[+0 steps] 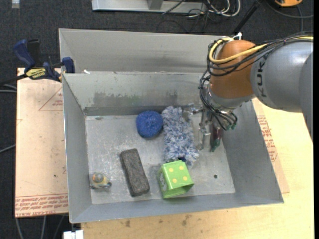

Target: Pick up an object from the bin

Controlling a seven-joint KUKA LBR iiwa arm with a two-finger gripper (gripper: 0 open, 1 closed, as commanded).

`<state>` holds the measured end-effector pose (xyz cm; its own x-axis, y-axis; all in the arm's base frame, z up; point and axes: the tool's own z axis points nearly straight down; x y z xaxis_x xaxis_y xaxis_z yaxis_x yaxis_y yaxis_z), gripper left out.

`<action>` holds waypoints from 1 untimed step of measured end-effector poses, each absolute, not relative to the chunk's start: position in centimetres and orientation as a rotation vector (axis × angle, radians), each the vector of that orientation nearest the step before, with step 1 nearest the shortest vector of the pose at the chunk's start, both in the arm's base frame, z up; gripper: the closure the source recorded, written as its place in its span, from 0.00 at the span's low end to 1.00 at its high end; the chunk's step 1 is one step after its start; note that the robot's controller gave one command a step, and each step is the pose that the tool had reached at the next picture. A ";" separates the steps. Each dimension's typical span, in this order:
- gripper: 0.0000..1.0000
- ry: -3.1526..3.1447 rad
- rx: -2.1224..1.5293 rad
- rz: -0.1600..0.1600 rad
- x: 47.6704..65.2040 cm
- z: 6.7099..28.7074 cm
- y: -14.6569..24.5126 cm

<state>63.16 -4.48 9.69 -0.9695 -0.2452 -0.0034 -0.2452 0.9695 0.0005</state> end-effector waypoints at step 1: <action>0.00 3.129 -0.242 0.001 62.4 8.2 -3.6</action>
Offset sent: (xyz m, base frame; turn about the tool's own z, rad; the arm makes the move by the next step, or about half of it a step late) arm 0.0065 0.0546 -0.0269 -0.4111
